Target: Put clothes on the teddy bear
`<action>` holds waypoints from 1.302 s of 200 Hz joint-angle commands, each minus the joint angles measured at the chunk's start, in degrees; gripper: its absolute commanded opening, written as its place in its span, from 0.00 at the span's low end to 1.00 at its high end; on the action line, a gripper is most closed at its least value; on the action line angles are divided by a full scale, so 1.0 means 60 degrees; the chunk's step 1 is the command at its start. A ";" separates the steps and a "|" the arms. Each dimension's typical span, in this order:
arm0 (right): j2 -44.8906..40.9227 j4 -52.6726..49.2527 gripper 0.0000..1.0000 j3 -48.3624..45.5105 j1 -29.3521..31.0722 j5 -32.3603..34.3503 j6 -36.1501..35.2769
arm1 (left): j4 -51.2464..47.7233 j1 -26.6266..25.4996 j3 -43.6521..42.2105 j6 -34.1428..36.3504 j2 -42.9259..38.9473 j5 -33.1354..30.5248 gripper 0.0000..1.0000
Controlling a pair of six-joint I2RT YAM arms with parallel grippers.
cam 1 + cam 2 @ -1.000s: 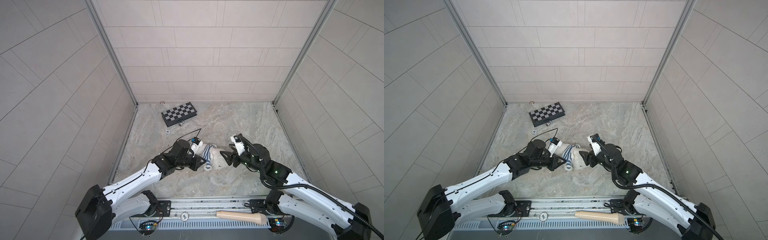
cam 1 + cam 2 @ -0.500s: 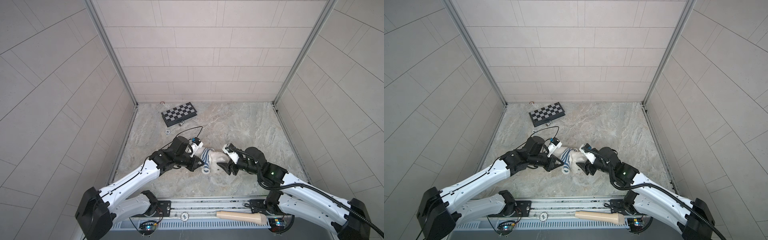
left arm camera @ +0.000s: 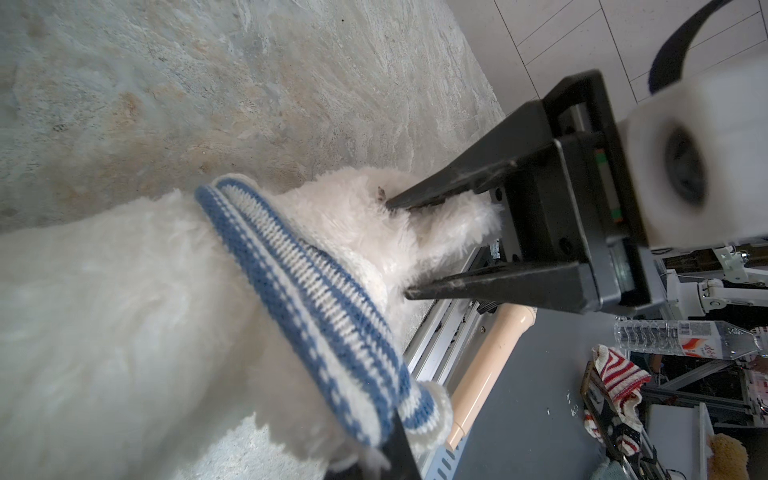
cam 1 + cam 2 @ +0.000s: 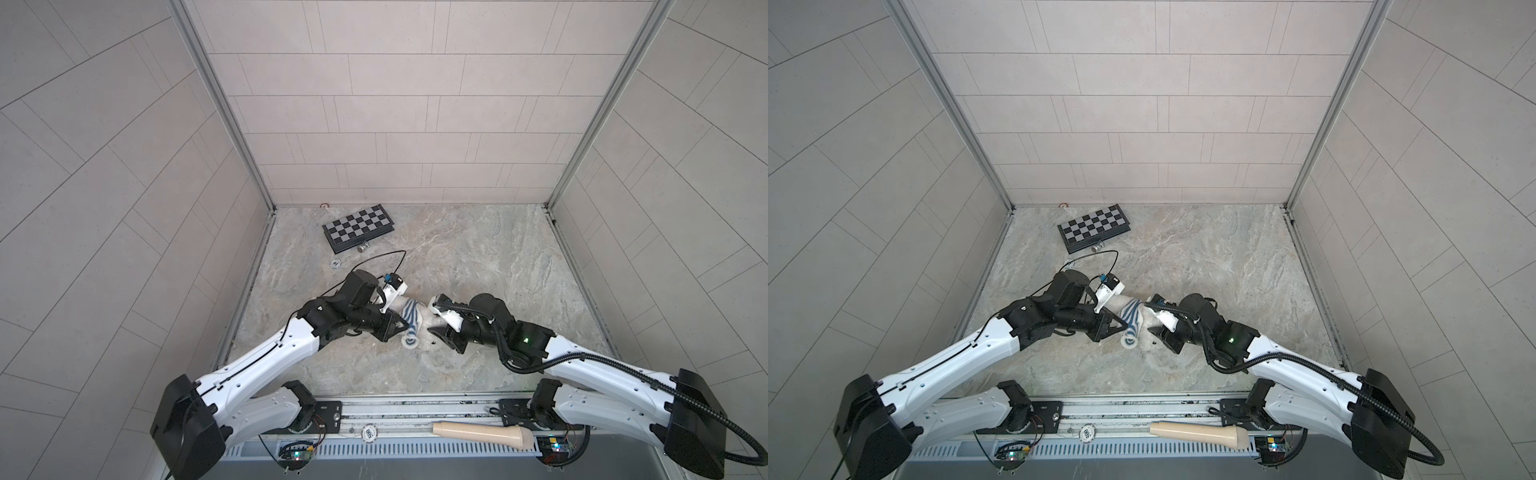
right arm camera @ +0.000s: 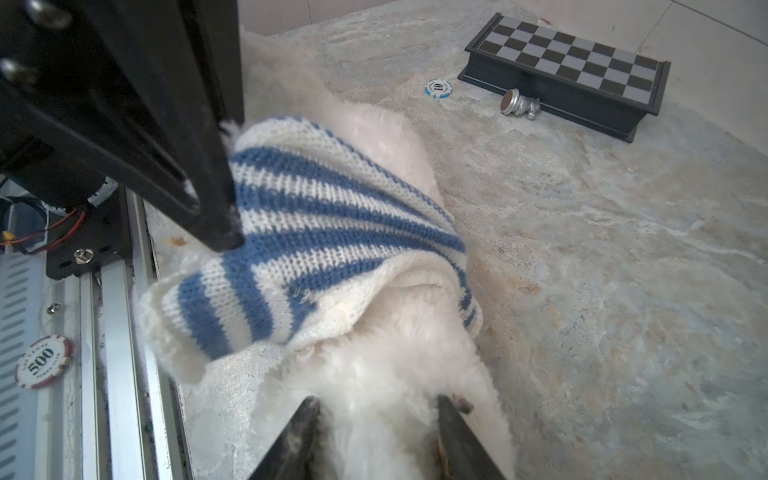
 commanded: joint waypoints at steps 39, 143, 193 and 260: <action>0.0045 0.0097 0.01 0.0142 0.0086 0.0263 -0.0448 | 0.0287 0.0230 0.0209 -0.0045 -0.0244 -0.0389 0.16; -0.0251 0.1369 0.00 -0.0430 0.0005 -0.0351 0.0198 | 0.1283 0.1103 -0.1822 -0.0677 -0.1808 -0.0667 0.30; -0.0077 0.1270 0.00 -0.0256 -0.0018 -0.0330 0.0357 | 0.0783 0.0973 -0.1664 -0.0537 -0.3190 -0.1452 0.41; -0.0153 0.1207 0.00 -0.0272 -0.0017 -0.0199 0.0433 | 0.0848 -0.0389 -0.0400 -0.1450 -0.1923 -0.2444 0.23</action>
